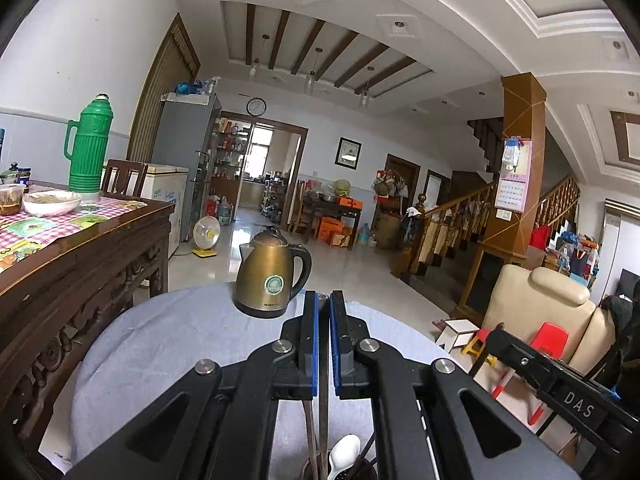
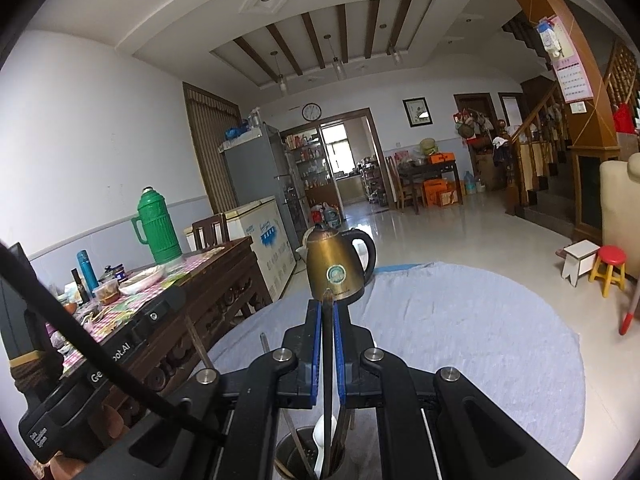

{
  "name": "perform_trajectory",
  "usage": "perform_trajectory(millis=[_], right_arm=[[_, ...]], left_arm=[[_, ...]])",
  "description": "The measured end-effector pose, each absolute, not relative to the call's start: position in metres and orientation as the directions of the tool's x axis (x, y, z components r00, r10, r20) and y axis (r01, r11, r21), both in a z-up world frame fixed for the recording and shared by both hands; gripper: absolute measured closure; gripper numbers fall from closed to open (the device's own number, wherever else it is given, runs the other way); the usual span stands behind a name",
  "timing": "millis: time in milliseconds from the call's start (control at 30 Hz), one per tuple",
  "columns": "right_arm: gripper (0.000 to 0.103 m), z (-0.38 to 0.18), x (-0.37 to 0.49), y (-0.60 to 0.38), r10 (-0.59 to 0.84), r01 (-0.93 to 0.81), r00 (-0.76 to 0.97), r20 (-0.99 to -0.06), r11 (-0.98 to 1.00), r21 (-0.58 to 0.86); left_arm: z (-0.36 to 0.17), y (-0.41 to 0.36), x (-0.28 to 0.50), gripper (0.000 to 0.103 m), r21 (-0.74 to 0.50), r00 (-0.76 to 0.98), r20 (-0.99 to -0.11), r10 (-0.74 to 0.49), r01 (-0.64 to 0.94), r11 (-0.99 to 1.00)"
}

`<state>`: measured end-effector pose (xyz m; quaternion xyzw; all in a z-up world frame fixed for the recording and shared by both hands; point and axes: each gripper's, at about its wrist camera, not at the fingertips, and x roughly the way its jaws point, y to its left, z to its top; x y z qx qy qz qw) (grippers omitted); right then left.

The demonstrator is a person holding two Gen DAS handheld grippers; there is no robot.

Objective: Organize utensils
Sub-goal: 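Lower both chopsticks into the holder cup and open both tools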

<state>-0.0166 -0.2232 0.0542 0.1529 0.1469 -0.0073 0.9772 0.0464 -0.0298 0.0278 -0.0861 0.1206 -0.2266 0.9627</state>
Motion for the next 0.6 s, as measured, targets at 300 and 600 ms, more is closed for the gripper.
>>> perform_trajectory(millis=[300,600], right_arm=[[0.096,0.047,-0.016,-0.223,0.046,0.055,0.949,-0.313,0.951,0.305],[0.096,0.037,-0.016,-0.224,0.056,0.059,0.939,-0.339,0.946,0.318]], left_arm=[[0.024,-0.037,0.040,0.098,-0.190,0.869,-0.209,-0.447,0.413,0.891],[0.017,-0.038,0.040,0.098,-0.179,0.867,-0.230,-0.443,0.410,0.895]])
